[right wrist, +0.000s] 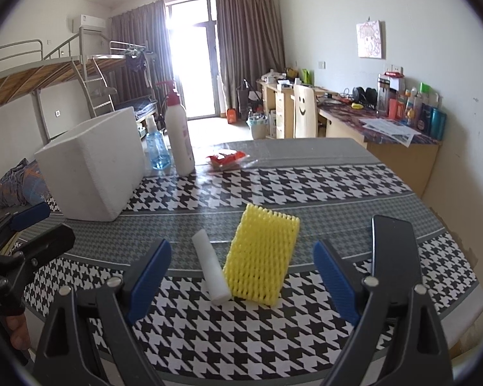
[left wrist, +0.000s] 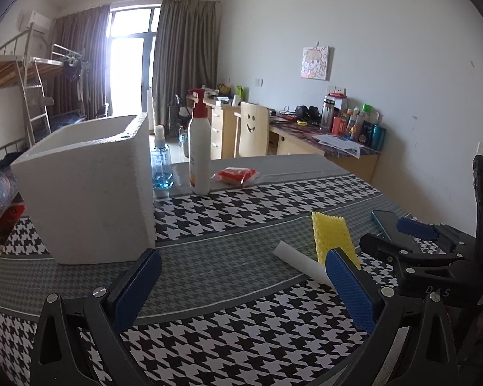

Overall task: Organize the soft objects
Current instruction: 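Move the right tool down onto the yellow mesh sleeve and close on it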

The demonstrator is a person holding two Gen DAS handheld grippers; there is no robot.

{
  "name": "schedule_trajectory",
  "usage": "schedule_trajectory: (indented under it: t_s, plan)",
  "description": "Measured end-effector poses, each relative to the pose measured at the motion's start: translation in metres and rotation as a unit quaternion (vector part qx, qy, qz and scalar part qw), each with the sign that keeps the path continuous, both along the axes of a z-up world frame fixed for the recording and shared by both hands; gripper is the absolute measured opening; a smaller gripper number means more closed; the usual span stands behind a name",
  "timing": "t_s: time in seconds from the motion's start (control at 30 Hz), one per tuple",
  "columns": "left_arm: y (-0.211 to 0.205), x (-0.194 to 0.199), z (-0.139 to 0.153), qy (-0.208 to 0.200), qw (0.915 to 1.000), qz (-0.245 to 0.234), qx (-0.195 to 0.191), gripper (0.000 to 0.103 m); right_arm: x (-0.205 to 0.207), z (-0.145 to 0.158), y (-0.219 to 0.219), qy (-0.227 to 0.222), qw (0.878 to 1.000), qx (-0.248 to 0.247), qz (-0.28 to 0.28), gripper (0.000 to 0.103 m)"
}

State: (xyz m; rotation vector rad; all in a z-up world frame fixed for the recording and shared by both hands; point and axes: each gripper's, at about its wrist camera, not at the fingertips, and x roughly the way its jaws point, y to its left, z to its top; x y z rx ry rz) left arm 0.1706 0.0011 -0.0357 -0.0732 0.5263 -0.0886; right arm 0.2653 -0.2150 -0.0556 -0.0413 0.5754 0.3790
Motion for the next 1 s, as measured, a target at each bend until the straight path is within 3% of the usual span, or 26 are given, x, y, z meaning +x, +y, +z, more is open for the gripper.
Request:
schedule_trajectory:
  t_s: [0.77,1.0]
  plan:
    - [-0.014,0.037,-0.025,0.051,0.9987,-0.009,0.003,0.102,0.049,-0.038,-0.006,0.080,0.997,0.002,-0.007,0.092]
    - [-0.021,0.048,-0.031,0.067,0.9977,-0.011,0.005,0.102,0.063,-0.052,-0.006,0.112,0.994,-0.005,-0.006,0.077]
